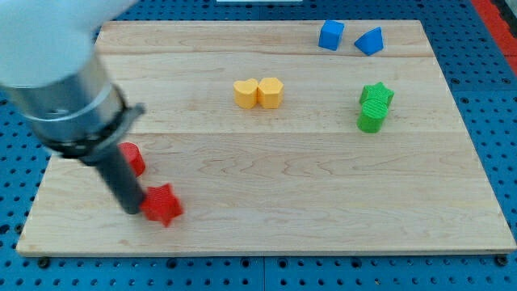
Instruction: Move the green circle into the red star
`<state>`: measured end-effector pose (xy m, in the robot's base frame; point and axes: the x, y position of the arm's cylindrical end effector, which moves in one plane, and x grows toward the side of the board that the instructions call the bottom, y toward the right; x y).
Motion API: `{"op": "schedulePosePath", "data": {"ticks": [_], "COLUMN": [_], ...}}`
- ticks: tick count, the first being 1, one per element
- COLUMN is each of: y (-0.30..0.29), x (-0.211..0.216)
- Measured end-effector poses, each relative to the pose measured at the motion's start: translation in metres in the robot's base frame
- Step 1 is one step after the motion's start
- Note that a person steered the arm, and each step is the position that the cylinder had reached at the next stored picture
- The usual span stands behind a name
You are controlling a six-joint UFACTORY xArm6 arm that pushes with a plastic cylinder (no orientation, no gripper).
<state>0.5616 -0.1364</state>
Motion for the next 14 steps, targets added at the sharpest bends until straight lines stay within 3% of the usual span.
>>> {"op": "schedulePosePath", "data": {"ticks": [1, 2, 3, 5, 6, 7, 9, 10, 12, 14], "y": [0.079, 0.050, 0.083, 0.314, 0.358, 0.316, 0.199, 0.222, 0.109, 0.078], "x": [0.000, -0.011, -0.068, -0.089, -0.120, -0.151, -0.114, -0.138, -0.096, -0.118]}}
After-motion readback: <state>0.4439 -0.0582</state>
